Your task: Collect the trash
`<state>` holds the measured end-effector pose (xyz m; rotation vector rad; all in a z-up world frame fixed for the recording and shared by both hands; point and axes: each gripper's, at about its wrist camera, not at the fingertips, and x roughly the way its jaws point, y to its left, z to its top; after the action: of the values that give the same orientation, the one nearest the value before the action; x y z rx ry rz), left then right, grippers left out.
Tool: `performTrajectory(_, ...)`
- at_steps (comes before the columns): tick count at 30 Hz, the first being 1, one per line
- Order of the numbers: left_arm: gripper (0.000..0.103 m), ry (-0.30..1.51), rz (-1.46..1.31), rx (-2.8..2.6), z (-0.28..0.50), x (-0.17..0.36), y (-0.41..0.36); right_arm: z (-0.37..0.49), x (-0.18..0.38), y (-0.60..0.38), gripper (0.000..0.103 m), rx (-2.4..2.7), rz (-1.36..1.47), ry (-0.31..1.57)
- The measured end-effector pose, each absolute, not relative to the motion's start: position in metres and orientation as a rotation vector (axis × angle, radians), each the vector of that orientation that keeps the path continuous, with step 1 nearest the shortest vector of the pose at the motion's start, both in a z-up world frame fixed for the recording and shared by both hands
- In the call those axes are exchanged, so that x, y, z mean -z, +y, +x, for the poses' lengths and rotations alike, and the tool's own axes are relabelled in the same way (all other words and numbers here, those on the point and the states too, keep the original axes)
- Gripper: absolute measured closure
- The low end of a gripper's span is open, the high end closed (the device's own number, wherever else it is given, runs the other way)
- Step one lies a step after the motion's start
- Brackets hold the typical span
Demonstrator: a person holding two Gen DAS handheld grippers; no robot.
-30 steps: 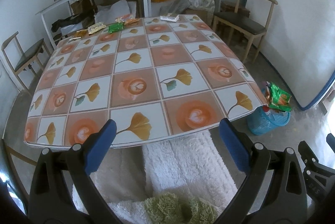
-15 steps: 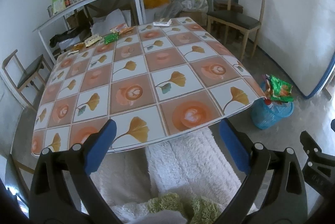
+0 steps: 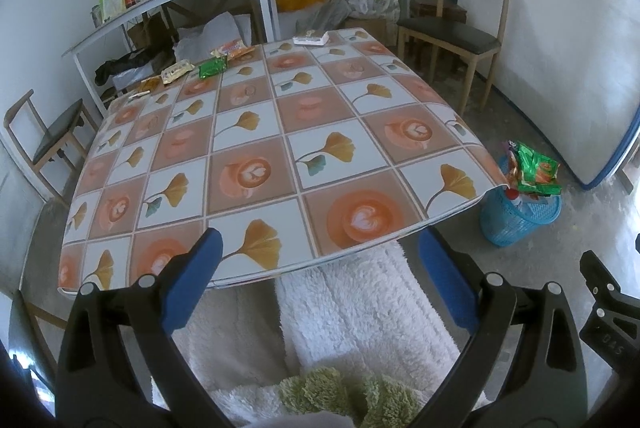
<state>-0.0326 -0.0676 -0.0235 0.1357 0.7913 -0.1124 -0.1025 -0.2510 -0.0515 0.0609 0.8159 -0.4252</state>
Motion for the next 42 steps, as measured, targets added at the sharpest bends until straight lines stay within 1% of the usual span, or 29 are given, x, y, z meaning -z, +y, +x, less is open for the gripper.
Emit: performTrajectory(42,0.009,0.81,0.124,0.117,-0.027,0.0267,-0.0597,-0.1032,0.0471,-0.2528,0.006,0.436,0.053,0.807)
